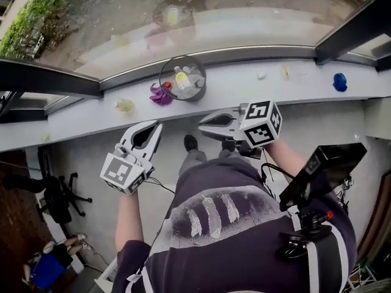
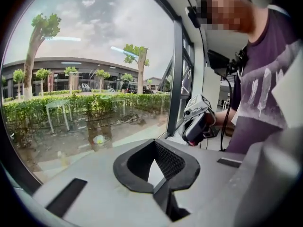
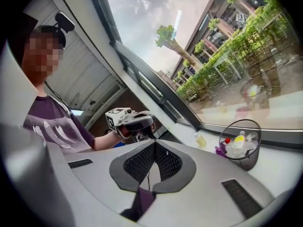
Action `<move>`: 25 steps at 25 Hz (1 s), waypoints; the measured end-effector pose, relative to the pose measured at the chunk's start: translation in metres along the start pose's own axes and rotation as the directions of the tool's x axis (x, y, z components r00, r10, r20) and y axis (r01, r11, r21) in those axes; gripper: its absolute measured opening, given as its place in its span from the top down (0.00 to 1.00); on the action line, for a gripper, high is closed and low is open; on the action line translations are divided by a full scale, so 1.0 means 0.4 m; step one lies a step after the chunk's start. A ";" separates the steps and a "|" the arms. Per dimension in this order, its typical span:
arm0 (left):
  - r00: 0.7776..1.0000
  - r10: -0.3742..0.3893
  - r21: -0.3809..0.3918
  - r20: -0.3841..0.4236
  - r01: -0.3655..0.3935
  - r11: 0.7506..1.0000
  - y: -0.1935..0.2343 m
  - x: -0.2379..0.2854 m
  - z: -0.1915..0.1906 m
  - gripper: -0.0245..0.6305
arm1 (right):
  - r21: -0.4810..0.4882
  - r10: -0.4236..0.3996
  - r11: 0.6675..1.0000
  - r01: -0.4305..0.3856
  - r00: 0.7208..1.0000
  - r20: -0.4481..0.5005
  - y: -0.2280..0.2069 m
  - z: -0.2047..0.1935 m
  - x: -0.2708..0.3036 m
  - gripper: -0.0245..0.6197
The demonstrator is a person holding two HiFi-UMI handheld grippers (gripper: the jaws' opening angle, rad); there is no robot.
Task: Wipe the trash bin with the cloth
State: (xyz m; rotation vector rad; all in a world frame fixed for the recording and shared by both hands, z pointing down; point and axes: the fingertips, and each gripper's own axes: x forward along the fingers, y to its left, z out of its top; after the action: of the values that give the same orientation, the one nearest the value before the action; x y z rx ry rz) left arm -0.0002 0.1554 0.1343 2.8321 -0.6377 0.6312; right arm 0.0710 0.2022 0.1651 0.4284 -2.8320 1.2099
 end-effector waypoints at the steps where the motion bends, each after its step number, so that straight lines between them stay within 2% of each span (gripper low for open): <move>1: 1.000 -0.007 0.006 -0.010 0.007 1.000 0.031 0.011 -0.018 0.97 | 0.010 -0.047 0.999 0.047 0.999 0.011 -0.029 0.007 -0.008 0.96; 3: 1.000 0.003 0.017 -0.028 -0.003 1.000 0.105 0.018 -0.059 0.97 | 0.037 -0.128 0.991 0.127 0.991 0.030 -0.075 0.019 -0.010 0.96; 5: 0.997 0.053 0.019 -0.050 -0.052 0.998 0.191 0.010 -0.111 0.97 | 0.054 -0.191 0.980 0.189 0.981 0.027 -0.113 0.027 0.003 0.96; 9: 0.988 0.117 -0.009 -0.101 -0.119 0.993 0.362 -0.008 -0.242 0.97 | 0.069 -0.315 0.946 0.317 0.948 -0.038 -0.185 0.033 0.055 0.96; 12: 0.984 0.117 0.011 -0.135 -0.116 0.993 0.479 -0.006 -0.331 0.97 | 0.072 -0.427 0.898 0.435 0.898 -0.100 -0.260 0.036 0.095 0.96; 15: 0.989 0.069 0.035 -0.130 -0.065 0.997 0.567 0.026 -0.390 0.97 | 0.043 -0.534 0.837 0.545 0.833 -0.145 -0.329 0.050 0.114 0.96; 16: 0.988 0.051 0.043 -0.146 -0.045 0.998 0.589 0.043 -0.416 0.90 | 0.032 -0.561 0.820 0.572 0.813 -0.157 -0.346 0.056 0.117 0.96; 18: 0.977 0.026 0.066 -0.210 -0.013 0.998 0.630 0.085 -0.480 0.56 | 0.017 -0.615 0.778 0.628 0.768 -0.180 -0.385 0.065 0.115 0.96; 19: 0.968 0.015 0.078 -0.249 0.004 0.997 0.649 0.109 -0.516 0.46 | 0.013 -0.643 0.753 0.657 0.741 -0.192 -0.409 0.066 0.109 0.96; 20: 0.958 0.004 0.087 -0.288 0.022 0.996 0.666 0.134 -0.552 0.41 | 0.010 -0.668 0.729 0.685 0.715 -0.206 -0.434 0.065 0.102 0.96; 22: 0.934 -0.016 0.098 -0.356 0.054 0.994 0.688 0.184 -0.624 0.40 | -0.003 -0.695 0.698 0.716 0.676 -0.244 -0.480 0.056 0.091 0.96; 25: 0.895 -0.043 0.113 -0.443 0.103 0.988 0.708 0.256 -0.727 0.40 | -0.065 -0.705 0.687 0.724 0.642 -0.300 -0.537 0.036 0.083 0.96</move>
State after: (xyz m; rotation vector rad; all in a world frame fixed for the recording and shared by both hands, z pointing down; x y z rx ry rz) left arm -0.1478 -0.0622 0.4601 2.6642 -0.4155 1.2922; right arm 0.0967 0.0424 0.3112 1.1277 -2.0047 1.0466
